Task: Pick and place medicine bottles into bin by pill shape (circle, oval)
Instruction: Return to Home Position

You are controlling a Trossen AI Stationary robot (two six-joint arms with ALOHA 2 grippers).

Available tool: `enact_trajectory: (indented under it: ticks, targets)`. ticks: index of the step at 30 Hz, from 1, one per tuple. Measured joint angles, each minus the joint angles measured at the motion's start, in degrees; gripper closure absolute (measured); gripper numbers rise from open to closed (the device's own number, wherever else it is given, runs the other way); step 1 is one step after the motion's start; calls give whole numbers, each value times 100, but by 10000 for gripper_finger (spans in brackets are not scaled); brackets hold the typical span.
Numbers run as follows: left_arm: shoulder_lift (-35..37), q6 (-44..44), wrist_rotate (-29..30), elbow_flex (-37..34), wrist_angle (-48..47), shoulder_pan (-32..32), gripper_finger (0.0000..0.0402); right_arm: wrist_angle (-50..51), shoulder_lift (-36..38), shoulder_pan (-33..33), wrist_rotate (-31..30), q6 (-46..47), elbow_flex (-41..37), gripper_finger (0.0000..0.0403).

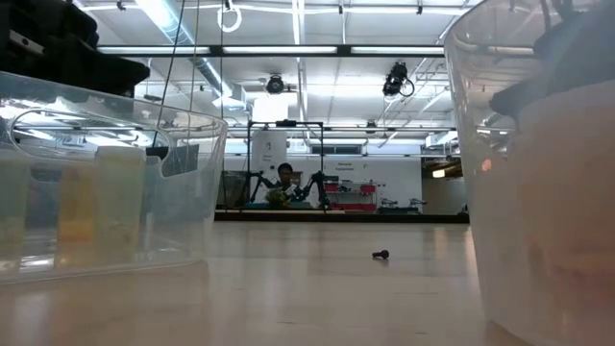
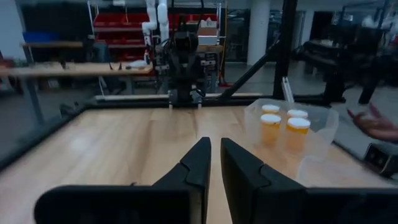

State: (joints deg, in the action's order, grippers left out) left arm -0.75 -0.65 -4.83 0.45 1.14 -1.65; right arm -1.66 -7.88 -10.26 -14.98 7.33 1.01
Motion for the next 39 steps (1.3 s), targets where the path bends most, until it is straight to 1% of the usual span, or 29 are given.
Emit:
enact_trajectory:
  ticks: [3,5,7,11,20,30,39]
  targets:
    - [2,402,-8,-9,158,0,359,19,-124,-1,7,-140,19,315]
    - [0,459,-23,-9,265,0,362,31,-160,-1,9,-116,23,315]
    - [6,439,-20,-9,473,0,365,42,-182,-1,9,-107,23,315]
    - [2,433,-10,-9,468,0,366,34,-188,-1,8,-119,23,315]
    - [2,433,12,-9,510,0,354,29,-188,-1,7,-118,23,315]
    - [2,433,16,-9,534,0,362,27,-188,-1,7,-118,27,315]
    - [2,432,21,-9,537,0,351,25,-188,-1,7,-116,27,315]
